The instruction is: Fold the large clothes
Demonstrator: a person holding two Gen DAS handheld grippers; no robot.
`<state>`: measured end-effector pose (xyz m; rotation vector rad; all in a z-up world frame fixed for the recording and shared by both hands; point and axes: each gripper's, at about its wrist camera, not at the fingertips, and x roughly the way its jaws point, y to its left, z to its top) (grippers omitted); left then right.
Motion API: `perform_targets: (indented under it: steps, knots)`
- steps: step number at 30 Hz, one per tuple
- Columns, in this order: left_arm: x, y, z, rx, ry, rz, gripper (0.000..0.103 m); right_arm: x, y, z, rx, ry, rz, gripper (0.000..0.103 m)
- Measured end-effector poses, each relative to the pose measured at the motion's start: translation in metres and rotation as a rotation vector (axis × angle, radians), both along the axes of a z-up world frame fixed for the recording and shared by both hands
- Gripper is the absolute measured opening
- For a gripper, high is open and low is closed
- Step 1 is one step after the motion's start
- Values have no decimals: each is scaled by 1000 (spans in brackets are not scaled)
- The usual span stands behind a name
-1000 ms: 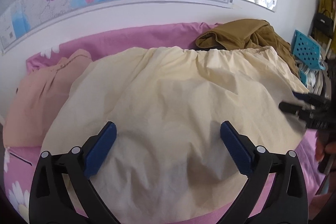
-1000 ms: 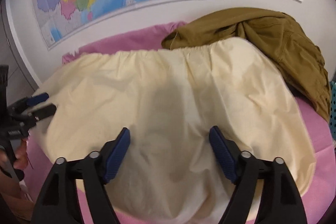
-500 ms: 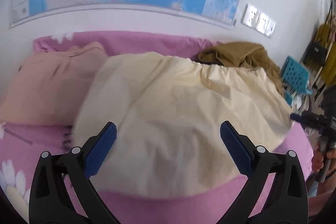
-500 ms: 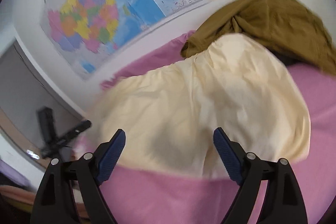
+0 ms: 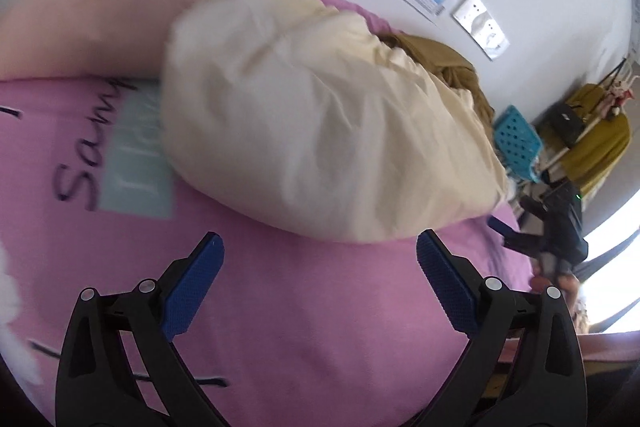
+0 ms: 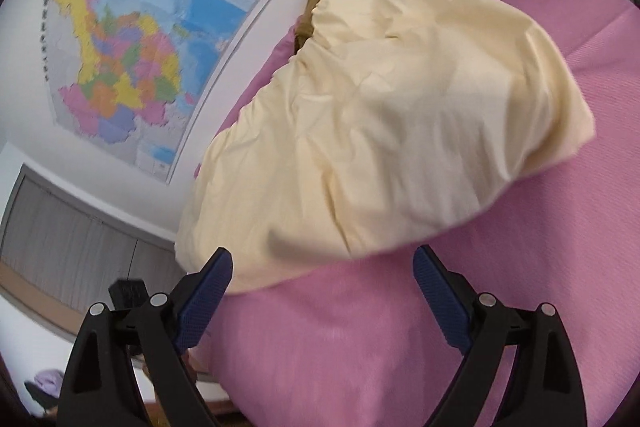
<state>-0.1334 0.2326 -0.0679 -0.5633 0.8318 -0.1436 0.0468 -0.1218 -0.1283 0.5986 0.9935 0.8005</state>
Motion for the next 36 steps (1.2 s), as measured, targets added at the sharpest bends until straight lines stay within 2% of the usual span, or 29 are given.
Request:
perform_targets:
  steps: [5,8,13,20,28,31,32,33,34,36]
  knots:
    - [25,-10,-17,-95,22,-35,95,17,14,-3,-4,27,-99,95]
    - [36,-8,-18,-110,12,-20,95,26,18,-2,5,29,-166,96]
    - [48,5,-22,-216,8,26,95,36,25,-2,-11,20,-257,98]
    - [61,12,-21,-244,13,92,95,48,42,-3,-72,-18,-285,98]
    - [73,16,-20,-270,24,117,95,52,51,-3,-98,-75,-300,99]
    - [76,16,-20,-256,35,115,88,53,53,-4,-112,-92,-289,98]
    - [76,16,-19,-251,38,114,84,54,54,-4,-109,-98,-275,90]
    - [77,15,-19,-243,46,112,81,54,53,-5,-111,-96,-272,71]
    - [78,14,-19,-232,56,109,77,56,51,-8,-85,-80,-249,67]
    - [79,12,-18,-205,72,104,73,58,47,-12,-39,-61,-216,51]
